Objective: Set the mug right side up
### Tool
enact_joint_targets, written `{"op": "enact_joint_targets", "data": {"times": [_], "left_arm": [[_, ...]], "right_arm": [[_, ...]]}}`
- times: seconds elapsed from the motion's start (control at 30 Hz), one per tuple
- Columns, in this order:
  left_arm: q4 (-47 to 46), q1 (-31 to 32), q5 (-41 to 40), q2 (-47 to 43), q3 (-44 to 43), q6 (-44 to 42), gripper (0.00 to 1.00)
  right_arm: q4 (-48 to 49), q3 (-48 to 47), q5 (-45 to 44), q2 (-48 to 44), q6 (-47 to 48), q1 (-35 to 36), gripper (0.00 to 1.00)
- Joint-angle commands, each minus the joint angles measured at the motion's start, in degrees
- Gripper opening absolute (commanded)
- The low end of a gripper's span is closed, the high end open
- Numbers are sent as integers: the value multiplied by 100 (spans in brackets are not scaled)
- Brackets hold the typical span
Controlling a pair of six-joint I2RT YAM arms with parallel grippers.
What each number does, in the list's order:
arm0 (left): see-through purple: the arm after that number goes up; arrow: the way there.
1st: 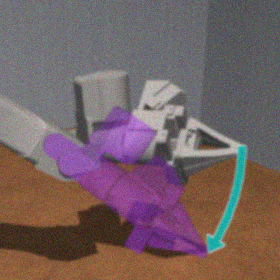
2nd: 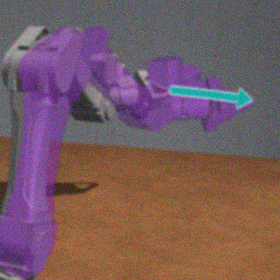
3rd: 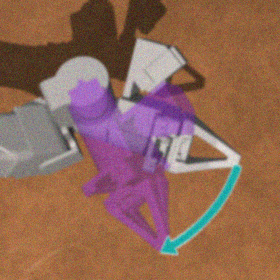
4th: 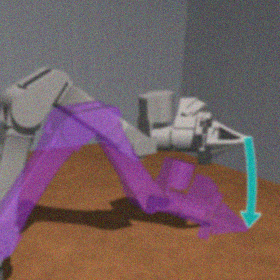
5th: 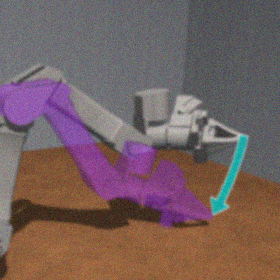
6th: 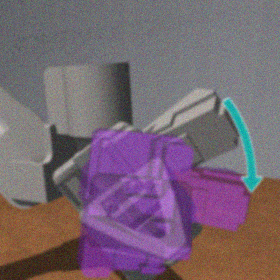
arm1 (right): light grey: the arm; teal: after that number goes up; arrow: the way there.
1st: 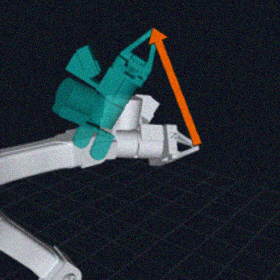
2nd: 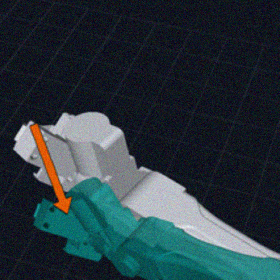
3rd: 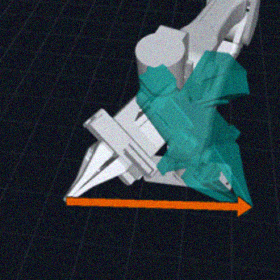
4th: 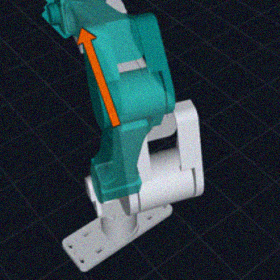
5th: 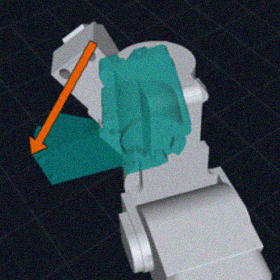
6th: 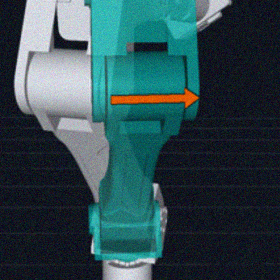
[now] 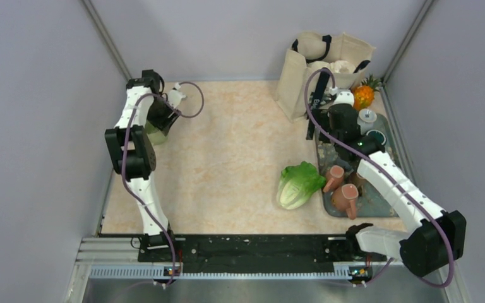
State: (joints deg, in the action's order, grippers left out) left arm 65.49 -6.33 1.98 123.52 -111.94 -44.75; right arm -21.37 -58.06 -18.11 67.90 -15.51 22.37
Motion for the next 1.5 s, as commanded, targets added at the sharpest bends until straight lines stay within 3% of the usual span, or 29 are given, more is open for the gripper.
{"op": "enact_joint_targets", "data": {"times": [0.0,0.17,0.3,0.47,0.57,0.67,0.93,1.13,1.23,1.47], "left_arm": [[-184,-22,671,-1086,6,175,66],[-377,25,1515,-2176,441,748,68],[-795,58,2616,-3153,1574,1235,68],[-1323,127,3226,-4075,2948,1645,68],[-1284,139,3233,-4271,3282,1686,68],[-1068,137,3374,-4396,3413,1490,67],[-1050,140,3724,-4540,3430,1464,67],[-977,139,3846,-4556,3448,1409,67],[-982,134,3832,-4525,3459,1425,67],[-977,139,3825,-4513,3416,1436,67]], "right_arm": [[-1016,-47,-343,-434,-301,24,99],[-1730,250,-436,-1011,-1024,24,99],[-2081,526,-641,-1142,-1373,23,98],[-2061,869,-1005,-1107,-1527,23,87],[-2019,1040,-1265,-962,-1609,24,79],[-2096,1145,-1465,-1040,-1753,24,71],[-1576,1649,-702,-1190,-2002,22,72],[-1397,1815,-846,-935,-1925,22,69],[-1162,1819,-914,-833,-1840,24,63],[-309,1889,-982,-591,-1282,25,39]]}}
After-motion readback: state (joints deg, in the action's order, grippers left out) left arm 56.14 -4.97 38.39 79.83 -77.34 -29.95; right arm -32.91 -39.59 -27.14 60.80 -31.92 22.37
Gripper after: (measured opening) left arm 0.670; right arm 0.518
